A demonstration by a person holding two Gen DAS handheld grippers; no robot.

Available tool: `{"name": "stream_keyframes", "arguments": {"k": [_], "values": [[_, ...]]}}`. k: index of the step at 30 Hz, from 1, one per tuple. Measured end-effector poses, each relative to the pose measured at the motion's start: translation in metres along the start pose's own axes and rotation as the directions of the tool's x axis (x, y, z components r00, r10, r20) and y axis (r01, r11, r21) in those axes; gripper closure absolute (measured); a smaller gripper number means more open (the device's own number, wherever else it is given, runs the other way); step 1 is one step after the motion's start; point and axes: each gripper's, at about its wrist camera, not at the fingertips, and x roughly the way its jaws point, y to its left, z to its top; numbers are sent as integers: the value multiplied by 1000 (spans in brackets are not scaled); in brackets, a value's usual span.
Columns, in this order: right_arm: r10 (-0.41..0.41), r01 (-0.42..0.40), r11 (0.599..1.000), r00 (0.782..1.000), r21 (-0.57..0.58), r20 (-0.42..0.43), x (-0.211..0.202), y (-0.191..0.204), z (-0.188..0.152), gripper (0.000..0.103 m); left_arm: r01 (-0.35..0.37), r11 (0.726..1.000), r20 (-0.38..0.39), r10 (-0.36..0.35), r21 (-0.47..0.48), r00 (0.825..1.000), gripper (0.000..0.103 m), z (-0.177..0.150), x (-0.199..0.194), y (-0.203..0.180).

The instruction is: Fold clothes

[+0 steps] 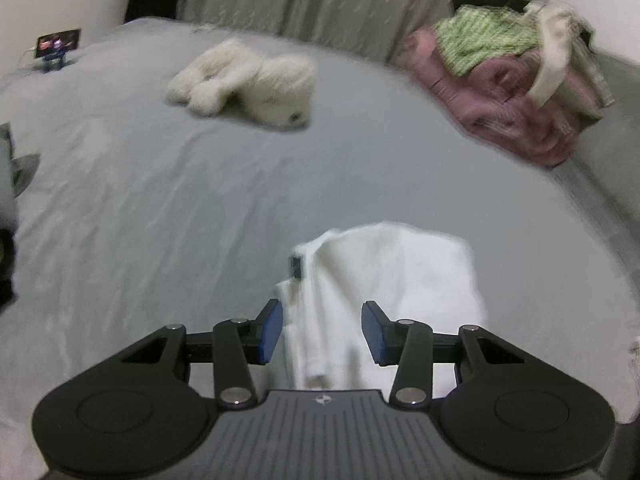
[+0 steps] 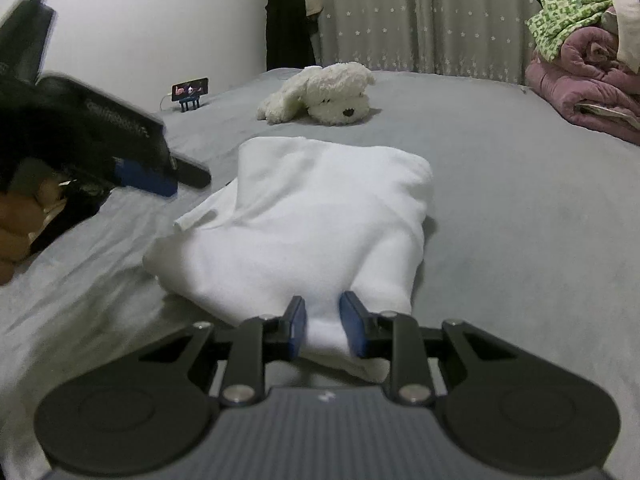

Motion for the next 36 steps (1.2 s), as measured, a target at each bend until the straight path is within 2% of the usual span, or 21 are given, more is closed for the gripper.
{"name": "stream_keyframes", "arguments": {"k": [3,6,10,12,15,19,22,29,32,36], "values": [[15,-15,999,1000,32,1,-1,-6,-1,83,77,997,-13,-77,-6,997,61,-3,3,0],[23,-23,999,1000,39,-1,-2,-9,-1,84,81,997,-32,-80,12,996,62,-6,11,-6],[-7,7,1000,1000,4,-1,-2,-1,1,83,49,998,-61,-46,47,997,62,-6,29,-16],[-17,17,1000,1000,-13,1,-5,1,4,83,-25,996,-102,34,88,994,61,-10,41,-18],[2,-2,1000,1000,18,12,-11,-4,15,83,-24,998,-131,31,53,991,59,-6,50,-11],[6,-8,999,999,45,48,-11,-13,32,79,-43,996,-132,53,78,990,58,-5,52,-16],[3,-7,996,999,89,44,6,-27,44,78,-54,994,-128,66,97,990,58,-8,53,-19],[53,-58,982,998,178,30,45,-56,65,78,-64,990,-123,79,122,989,58,-10,53,-22],[47,-51,975,999,215,24,54,-65,74,67,-67,989,-121,83,132,989,57,-11,53,-23],[43,-34,976,998,215,-37,79,-69,85,67,-71,987,-118,89,145,989,57,-12,53,-24]]}}
